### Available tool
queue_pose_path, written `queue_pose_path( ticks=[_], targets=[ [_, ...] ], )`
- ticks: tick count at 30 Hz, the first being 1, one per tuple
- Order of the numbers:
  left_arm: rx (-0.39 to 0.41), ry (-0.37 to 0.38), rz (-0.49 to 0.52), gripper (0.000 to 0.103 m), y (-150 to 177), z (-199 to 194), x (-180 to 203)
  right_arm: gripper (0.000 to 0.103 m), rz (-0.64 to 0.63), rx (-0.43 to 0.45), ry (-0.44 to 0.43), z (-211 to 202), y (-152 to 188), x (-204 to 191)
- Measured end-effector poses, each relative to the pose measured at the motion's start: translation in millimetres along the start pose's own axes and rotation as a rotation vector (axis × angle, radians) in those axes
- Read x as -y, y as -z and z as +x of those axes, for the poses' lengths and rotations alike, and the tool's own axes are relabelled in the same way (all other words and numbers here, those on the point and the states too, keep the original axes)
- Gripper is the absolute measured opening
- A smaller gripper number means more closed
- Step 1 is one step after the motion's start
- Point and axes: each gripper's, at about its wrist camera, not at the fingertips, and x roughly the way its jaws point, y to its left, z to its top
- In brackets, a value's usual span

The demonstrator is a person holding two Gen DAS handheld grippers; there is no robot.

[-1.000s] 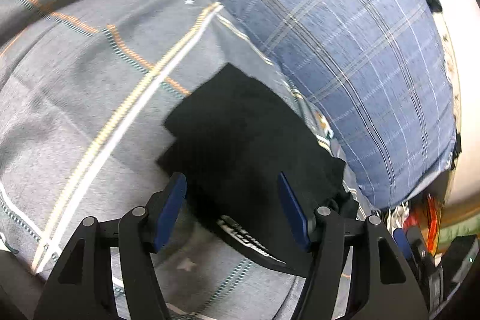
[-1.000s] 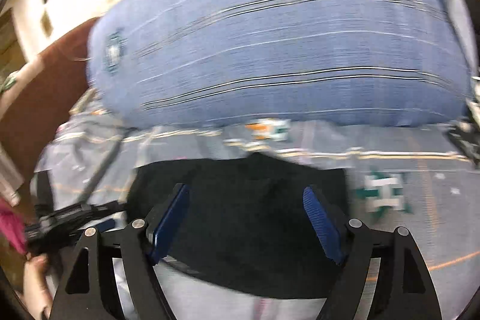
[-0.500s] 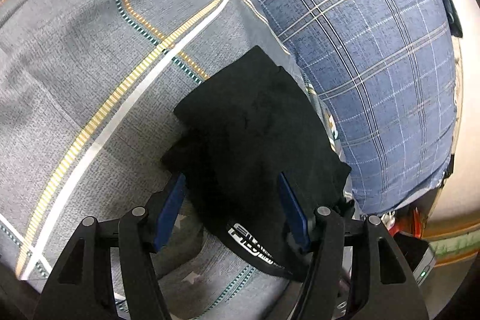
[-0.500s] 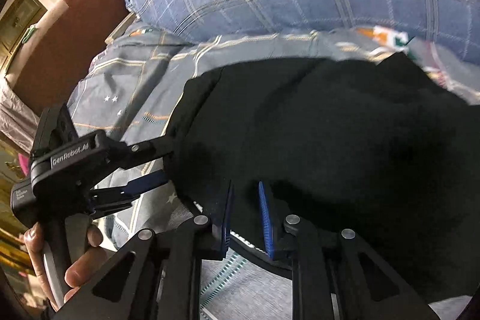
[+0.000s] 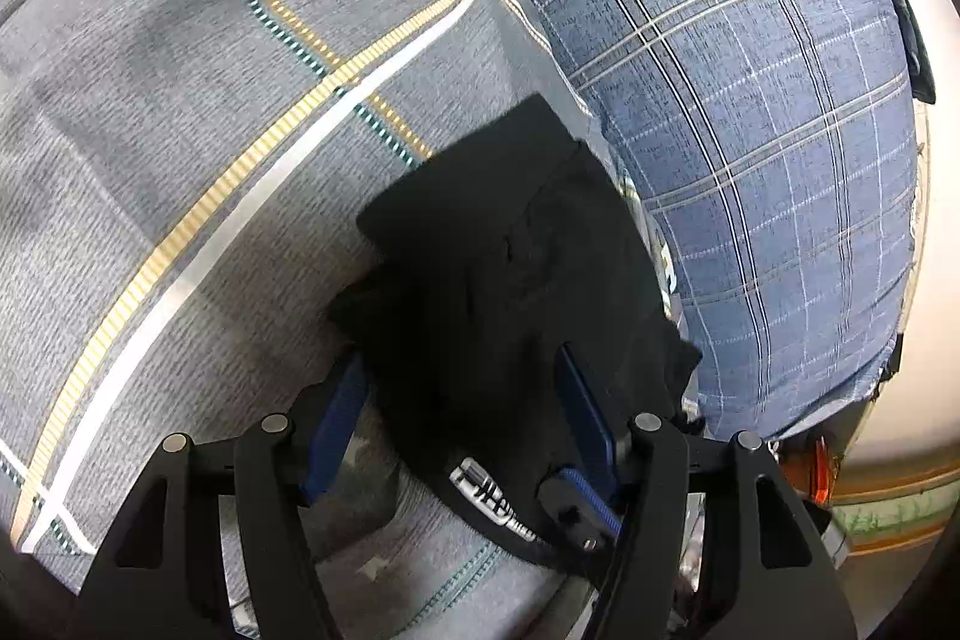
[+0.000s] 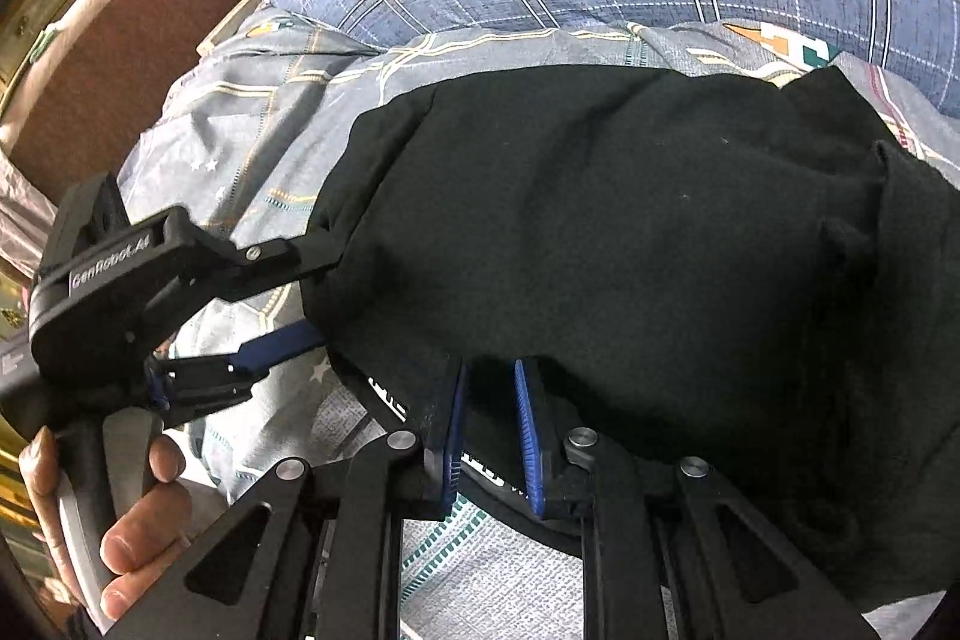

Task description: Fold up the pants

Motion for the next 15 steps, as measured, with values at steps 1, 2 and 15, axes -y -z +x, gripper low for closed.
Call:
queue_pose_path(
  ticks=[1, 2, 15],
  targets=[
    [0.007, 0.006, -0.016, 0.061, -2.2, 0.3, -0.7, 0.016, -0.002, -0.002, 0.002, 0.0, 0.0, 0.0],
    [0.012, 0.006, -0.025, 0.060, -2.6, 1.0, -1.8, 0.016, -0.005, -0.004, 0.004, 0.1, 0.3, -0.4],
    [0.043, -0.039, 0.014, 0.033, -3.1, 1.0, -0.7, 0.016, -0.024, -0.016, 0.020, 2.8, -2.0, -4.4]
  ],
)
